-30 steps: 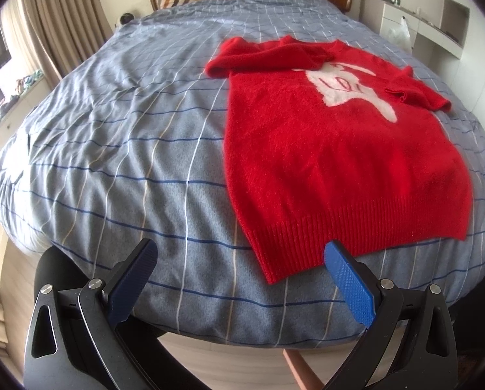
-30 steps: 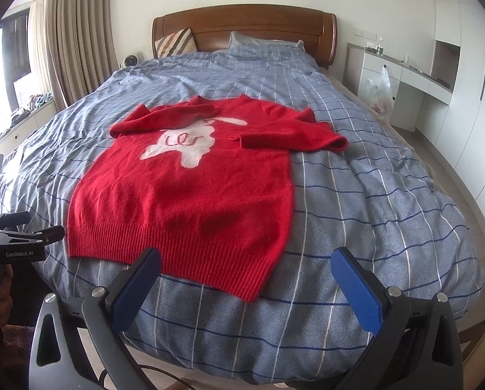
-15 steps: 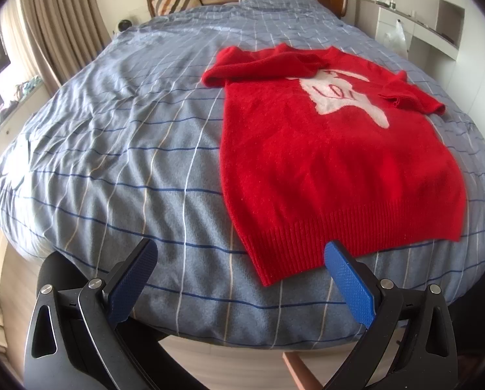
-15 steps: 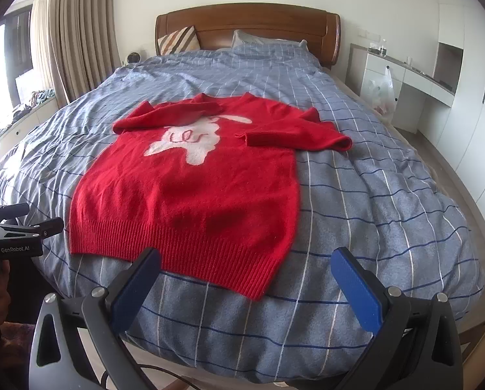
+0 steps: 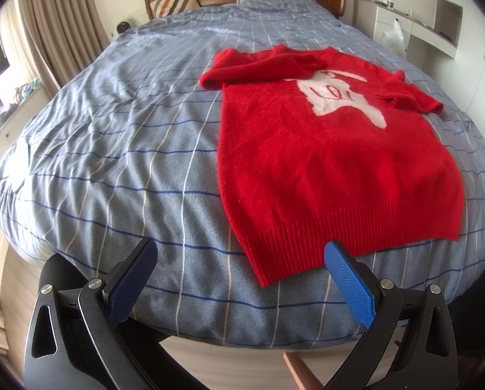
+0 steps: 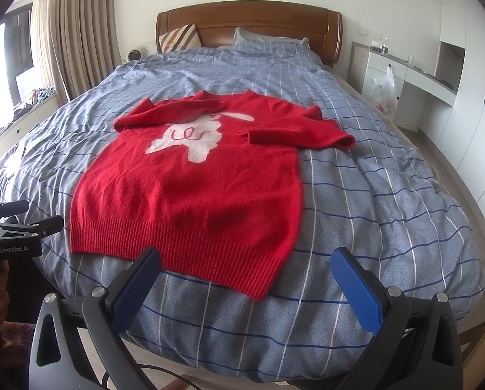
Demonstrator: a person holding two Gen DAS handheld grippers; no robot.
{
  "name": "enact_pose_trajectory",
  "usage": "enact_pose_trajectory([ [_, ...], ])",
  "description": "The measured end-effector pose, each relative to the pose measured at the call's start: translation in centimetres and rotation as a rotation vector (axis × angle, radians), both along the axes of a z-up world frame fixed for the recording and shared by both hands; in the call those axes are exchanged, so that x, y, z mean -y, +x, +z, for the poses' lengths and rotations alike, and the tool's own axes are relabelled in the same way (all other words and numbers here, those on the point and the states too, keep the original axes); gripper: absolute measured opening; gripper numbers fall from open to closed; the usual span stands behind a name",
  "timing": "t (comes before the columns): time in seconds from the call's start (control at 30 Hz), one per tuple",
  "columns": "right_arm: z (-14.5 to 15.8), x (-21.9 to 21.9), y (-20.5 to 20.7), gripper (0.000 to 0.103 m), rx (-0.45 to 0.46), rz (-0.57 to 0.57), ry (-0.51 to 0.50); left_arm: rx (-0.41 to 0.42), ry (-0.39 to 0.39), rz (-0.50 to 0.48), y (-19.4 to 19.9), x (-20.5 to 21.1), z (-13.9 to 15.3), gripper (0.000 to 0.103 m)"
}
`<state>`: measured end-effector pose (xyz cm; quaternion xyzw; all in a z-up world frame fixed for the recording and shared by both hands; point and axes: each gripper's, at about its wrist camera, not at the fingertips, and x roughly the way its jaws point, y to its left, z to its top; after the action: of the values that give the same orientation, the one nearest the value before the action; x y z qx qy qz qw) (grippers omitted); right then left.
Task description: Fold small clothes
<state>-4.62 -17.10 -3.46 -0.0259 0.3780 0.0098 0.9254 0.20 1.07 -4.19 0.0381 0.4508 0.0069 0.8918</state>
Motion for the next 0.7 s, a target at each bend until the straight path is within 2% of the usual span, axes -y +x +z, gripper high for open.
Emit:
enact_pose_trajectory([
  [0.7,-0.27,-0.08,0.13,0.103,-0.01,0.001,0.0,0.001,0.002,-0.001,-0.02,0.16,0.05,0.102],
])
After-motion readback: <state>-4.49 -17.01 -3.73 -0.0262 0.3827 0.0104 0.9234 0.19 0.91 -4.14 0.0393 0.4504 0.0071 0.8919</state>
